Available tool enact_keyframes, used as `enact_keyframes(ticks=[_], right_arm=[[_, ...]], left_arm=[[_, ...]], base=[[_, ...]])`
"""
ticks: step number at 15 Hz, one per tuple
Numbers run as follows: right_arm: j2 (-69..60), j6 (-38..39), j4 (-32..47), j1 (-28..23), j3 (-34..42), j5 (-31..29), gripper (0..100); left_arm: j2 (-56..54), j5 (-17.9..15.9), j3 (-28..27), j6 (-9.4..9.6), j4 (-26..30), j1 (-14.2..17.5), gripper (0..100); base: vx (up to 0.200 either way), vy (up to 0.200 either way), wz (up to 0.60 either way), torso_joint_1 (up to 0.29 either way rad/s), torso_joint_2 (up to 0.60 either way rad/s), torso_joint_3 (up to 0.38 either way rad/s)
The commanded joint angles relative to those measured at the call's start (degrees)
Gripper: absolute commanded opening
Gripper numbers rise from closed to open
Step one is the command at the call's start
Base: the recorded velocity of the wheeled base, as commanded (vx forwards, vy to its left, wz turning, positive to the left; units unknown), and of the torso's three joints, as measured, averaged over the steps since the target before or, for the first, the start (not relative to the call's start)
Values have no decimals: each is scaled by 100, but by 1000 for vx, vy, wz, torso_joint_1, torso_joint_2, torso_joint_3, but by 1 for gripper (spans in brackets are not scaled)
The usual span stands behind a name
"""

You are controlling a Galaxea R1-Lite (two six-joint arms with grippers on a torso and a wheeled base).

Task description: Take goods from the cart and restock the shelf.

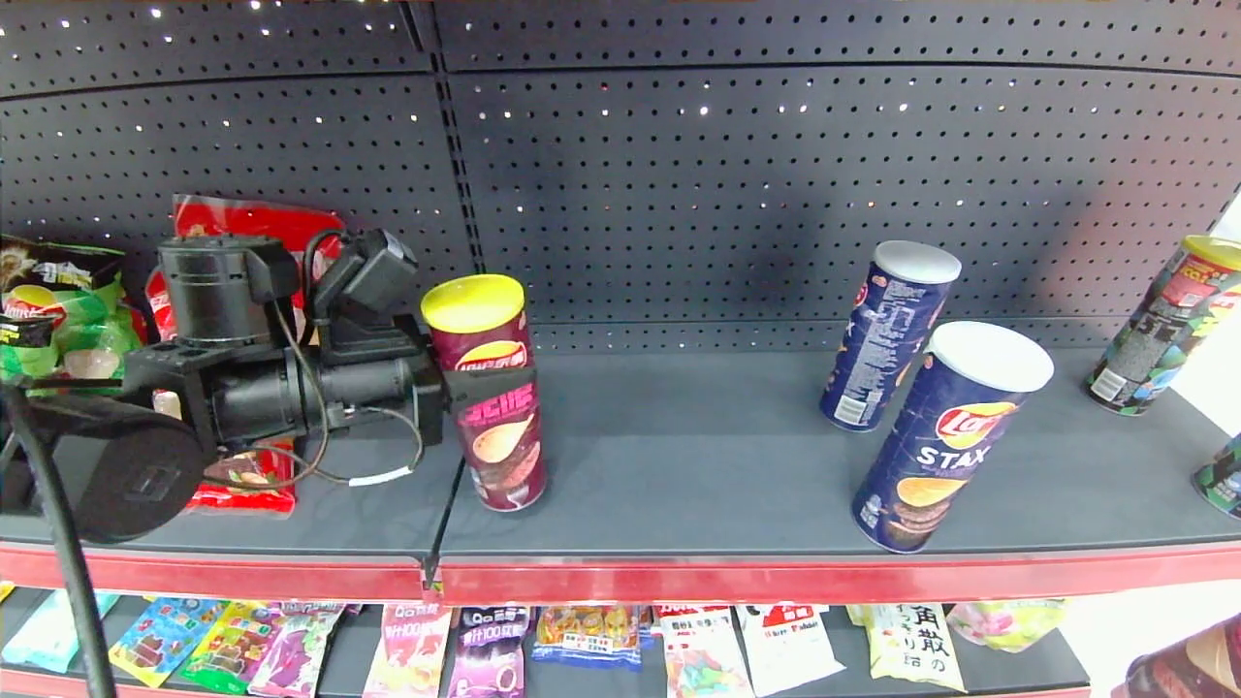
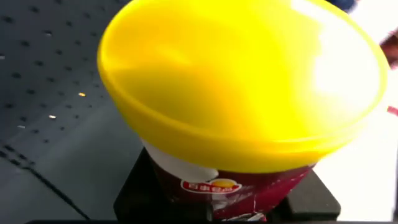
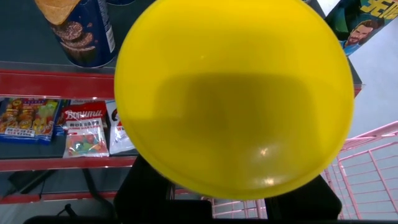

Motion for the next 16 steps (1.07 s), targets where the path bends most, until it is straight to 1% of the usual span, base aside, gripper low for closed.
enact_keyframes(ticks=[1,2,6,8,10,12,14,16], right_arm=[[-24,-10,-1,-3,-10,1,0],[-33,-10,-1,-3,-10,1,0],[-15,-10,-1,-3,-10,1,0],[-24,-10,-1,-3,-10,1,0],[-24,-10,-1,-3,-19,1,0],[-24,-10,-1,-3,-10,1,0],[-24,-10,8,-3,-10,1,0],[-24,-10,8,-3,-2,1,0]], left_arm=[[-125,-233,222,208,-7,133,0],[-99,-444,239,357,-7,186,0],[59,-849,213,392,-7,186,0],[262,-910,143,410,-68,186,0],[490,-910,46,410,-349,186,0],[604,-963,28,410,-472,168,0],[604,-1051,46,410,-472,168,0],[648,-1068,64,427,-481,168,0]], base=[[0,0,0,0,0,0],[0,0,0,0,0,0],[0,0,0,0,0,0],[0,0,0,0,0,0],[0,0,0,0,0,0],[0,0,0,0,0,0],[0,0,0,0,0,0],[0,0,0,0,0,0]])
